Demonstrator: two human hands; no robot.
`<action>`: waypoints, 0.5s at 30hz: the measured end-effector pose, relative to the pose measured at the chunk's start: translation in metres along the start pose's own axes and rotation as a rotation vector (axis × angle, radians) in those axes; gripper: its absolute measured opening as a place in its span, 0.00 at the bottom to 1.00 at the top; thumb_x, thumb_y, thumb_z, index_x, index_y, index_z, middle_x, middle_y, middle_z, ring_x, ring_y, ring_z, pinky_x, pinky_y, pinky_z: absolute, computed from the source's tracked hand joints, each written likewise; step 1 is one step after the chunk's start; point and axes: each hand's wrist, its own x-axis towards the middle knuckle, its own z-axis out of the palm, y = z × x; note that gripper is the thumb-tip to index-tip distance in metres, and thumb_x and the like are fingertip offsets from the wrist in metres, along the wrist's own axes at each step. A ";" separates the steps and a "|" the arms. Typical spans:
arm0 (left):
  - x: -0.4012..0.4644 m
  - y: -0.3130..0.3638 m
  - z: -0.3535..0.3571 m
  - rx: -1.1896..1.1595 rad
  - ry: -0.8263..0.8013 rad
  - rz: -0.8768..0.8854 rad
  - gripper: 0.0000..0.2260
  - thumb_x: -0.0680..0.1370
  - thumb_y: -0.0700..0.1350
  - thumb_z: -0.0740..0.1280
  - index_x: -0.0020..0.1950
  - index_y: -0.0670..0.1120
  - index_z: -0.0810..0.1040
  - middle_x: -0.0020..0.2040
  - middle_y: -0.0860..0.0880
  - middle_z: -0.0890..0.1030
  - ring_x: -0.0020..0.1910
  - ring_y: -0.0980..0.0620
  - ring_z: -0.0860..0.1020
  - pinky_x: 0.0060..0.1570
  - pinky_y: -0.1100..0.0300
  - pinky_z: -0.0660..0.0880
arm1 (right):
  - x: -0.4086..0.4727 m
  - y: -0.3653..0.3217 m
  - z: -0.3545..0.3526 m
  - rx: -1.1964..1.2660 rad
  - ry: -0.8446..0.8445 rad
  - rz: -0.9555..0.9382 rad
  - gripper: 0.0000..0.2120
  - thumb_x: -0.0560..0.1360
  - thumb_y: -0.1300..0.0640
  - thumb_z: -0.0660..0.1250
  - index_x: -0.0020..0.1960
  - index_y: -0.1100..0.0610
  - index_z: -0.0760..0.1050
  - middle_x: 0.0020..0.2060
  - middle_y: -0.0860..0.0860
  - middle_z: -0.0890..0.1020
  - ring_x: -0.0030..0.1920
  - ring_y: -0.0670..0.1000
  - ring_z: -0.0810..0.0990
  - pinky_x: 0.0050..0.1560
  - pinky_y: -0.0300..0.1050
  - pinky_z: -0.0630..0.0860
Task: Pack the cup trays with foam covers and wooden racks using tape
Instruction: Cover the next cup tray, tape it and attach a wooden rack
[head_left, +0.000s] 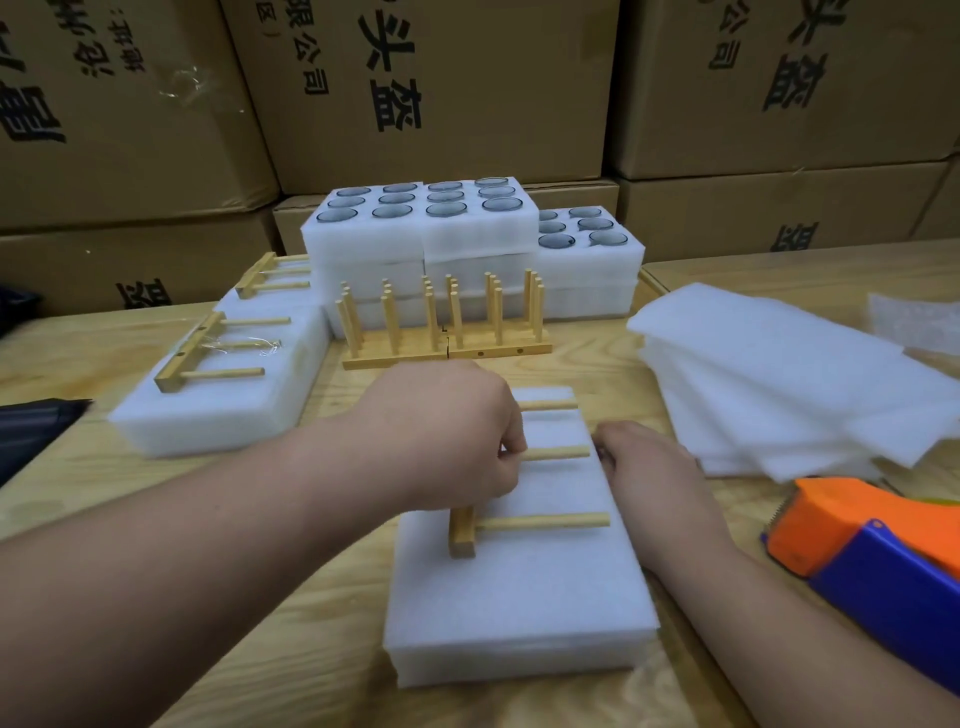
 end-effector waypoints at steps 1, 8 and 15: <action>0.000 0.001 0.002 0.016 -0.006 0.005 0.12 0.75 0.54 0.66 0.55 0.63 0.84 0.48 0.62 0.82 0.46 0.58 0.74 0.34 0.65 0.70 | 0.000 0.001 0.001 0.001 -0.002 0.004 0.09 0.78 0.53 0.60 0.39 0.47 0.67 0.38 0.43 0.73 0.43 0.51 0.72 0.43 0.49 0.69; 0.000 0.003 -0.003 0.040 -0.044 0.026 0.06 0.77 0.53 0.64 0.45 0.59 0.81 0.40 0.59 0.79 0.45 0.55 0.76 0.35 0.60 0.71 | 0.001 0.003 0.003 -0.014 0.002 0.003 0.09 0.78 0.53 0.59 0.39 0.48 0.70 0.38 0.44 0.74 0.42 0.51 0.73 0.45 0.50 0.73; -0.005 0.002 -0.002 0.057 -0.036 0.027 0.05 0.76 0.53 0.64 0.42 0.60 0.79 0.37 0.60 0.77 0.42 0.58 0.72 0.33 0.61 0.66 | 0.002 0.003 0.004 -0.019 -0.004 0.005 0.07 0.77 0.55 0.59 0.41 0.49 0.72 0.39 0.45 0.76 0.44 0.52 0.74 0.47 0.51 0.74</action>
